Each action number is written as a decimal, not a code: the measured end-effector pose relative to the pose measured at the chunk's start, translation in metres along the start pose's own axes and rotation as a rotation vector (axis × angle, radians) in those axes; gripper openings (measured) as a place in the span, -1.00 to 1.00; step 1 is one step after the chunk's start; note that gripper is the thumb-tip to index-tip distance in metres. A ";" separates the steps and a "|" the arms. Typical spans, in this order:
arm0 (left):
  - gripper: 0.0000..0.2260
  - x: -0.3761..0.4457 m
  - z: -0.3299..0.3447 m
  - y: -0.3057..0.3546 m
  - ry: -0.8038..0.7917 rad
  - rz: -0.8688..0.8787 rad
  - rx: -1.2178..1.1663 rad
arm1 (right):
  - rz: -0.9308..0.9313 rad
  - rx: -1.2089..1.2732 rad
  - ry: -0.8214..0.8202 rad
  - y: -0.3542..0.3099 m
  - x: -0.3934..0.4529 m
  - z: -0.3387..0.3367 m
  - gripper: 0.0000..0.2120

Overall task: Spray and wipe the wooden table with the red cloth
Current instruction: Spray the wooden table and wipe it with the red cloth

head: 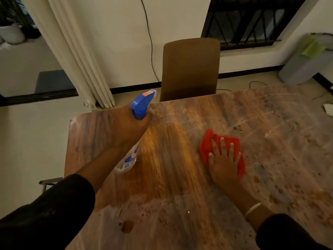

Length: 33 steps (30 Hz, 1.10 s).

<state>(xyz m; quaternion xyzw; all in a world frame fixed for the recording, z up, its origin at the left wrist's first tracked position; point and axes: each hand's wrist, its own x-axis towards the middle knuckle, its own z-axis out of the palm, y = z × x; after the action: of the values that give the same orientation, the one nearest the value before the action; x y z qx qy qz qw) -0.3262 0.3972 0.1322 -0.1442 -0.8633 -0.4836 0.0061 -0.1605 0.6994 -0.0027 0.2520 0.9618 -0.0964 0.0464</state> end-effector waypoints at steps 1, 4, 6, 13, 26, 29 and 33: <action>-0.84 0.001 0.003 0.001 0.004 -0.008 -0.003 | -0.046 -0.017 0.021 -0.016 -0.006 0.008 -0.45; -0.78 -0.001 0.013 0.004 0.077 0.002 -0.002 | -0.430 -0.042 -0.030 -0.064 -0.033 0.038 -0.44; -0.75 0.000 0.018 0.005 0.103 -0.011 -0.007 | -0.683 -0.094 -0.044 -0.071 -0.024 0.047 -0.44; -0.76 0.014 0.019 -0.002 0.156 0.005 0.037 | -0.156 0.003 -0.052 -0.046 0.159 -0.006 -0.40; -0.84 0.052 0.028 0.002 0.254 0.155 0.119 | -0.704 -0.043 -0.022 -0.151 0.164 0.031 -0.42; -0.85 0.054 0.024 -0.002 0.256 0.166 0.113 | -0.272 0.006 -0.024 -0.081 0.234 0.000 -0.39; -0.86 0.048 0.016 -0.009 0.255 0.187 0.113 | -0.159 0.032 -0.006 -0.105 0.228 0.002 -0.40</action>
<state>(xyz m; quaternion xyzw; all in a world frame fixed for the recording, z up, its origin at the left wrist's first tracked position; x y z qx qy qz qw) -0.3725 0.4175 0.1238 -0.1607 -0.8641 -0.4462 0.1686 -0.4106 0.7180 -0.0194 0.1754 0.9769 -0.1160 0.0372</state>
